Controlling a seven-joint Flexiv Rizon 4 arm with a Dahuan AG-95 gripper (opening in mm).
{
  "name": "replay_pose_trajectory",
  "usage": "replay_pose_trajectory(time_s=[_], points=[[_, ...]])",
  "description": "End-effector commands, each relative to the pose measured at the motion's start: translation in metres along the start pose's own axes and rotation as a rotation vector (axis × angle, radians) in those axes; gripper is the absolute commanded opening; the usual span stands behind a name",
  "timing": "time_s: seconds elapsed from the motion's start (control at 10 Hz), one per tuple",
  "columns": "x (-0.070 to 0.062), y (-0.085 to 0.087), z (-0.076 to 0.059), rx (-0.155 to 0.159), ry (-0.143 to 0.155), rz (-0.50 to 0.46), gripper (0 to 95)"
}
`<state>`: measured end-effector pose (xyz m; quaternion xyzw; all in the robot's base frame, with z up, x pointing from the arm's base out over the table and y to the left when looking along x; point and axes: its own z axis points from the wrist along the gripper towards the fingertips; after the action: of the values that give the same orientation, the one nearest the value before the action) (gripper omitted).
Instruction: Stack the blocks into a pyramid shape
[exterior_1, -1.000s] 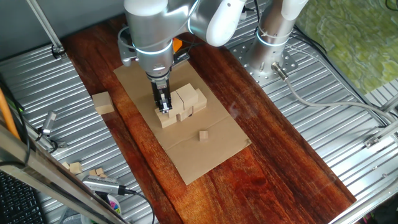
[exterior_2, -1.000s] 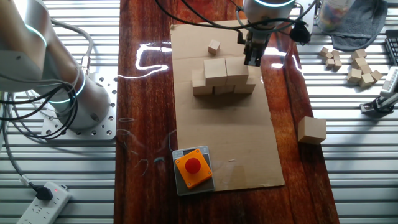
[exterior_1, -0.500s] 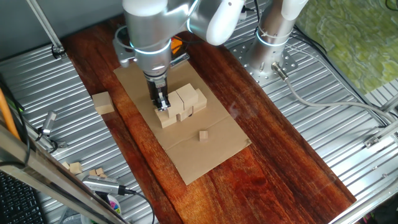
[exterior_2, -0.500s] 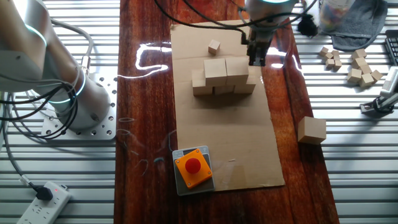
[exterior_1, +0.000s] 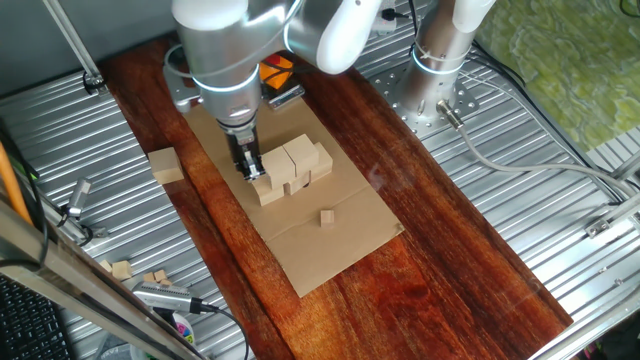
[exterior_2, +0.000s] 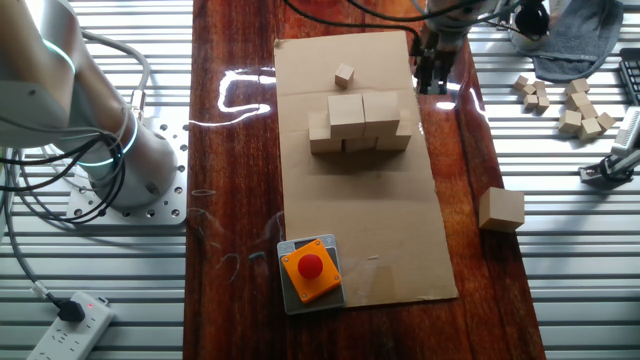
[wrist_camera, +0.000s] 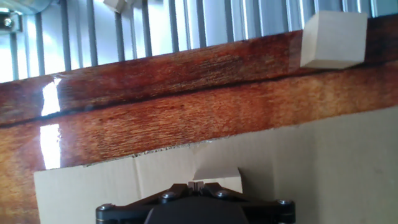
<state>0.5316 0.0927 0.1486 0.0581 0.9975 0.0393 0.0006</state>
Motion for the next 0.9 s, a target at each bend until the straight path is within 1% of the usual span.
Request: replay_pose_trajectory(time_s=[0.1, 0.3, 0.5, 0.7, 0.9], points=[[0.008, 0.01, -0.001, -0.021, 0.019, 0.047, 0.0], [0.014, 0.017, -0.001, -0.023, 0.018, 0.054, 0.0], [0.023, 0.028, 0.004, -0.022, 0.018, 0.065, 0.0], [0.033, 0.03, 0.013, -0.029, 0.011, 0.065, 0.0], [0.042, 0.028, 0.021, -0.036, 0.007, 0.07, 0.0]])
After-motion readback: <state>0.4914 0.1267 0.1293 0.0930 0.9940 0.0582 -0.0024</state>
